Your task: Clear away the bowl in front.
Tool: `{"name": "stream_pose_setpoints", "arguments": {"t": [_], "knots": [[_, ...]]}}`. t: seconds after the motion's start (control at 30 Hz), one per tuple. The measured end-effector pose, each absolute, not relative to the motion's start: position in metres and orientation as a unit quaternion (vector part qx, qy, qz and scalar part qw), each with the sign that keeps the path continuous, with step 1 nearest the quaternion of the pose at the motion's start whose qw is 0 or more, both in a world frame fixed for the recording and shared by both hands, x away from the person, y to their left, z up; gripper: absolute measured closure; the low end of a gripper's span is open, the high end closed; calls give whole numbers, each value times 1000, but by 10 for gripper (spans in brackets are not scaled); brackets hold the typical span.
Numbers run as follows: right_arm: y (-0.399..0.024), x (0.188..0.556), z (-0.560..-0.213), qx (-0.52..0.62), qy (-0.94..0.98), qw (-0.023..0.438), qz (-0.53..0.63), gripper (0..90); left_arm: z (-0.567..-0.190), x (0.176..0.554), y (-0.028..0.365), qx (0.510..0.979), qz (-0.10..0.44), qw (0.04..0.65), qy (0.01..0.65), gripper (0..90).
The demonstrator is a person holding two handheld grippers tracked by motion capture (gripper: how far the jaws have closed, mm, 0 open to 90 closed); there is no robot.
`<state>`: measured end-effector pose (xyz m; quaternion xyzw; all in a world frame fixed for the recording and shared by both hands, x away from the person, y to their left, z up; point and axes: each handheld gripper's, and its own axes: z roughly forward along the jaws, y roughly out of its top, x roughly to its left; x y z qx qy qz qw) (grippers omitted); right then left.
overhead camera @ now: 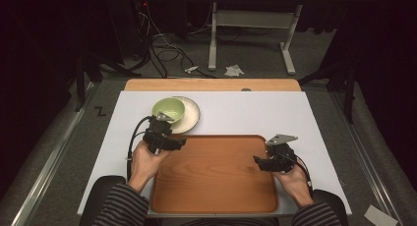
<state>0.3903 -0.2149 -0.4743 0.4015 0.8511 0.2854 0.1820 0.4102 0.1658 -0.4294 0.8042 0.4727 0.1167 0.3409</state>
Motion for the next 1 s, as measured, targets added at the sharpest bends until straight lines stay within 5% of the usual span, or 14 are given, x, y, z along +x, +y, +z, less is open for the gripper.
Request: {"name": "stream_pose_setpoints", "arguments": {"t": [1.0], "knots": [[-210,387,-475,384,860,177,287,352,-425,498,207,760,134,287,567,392]]}}
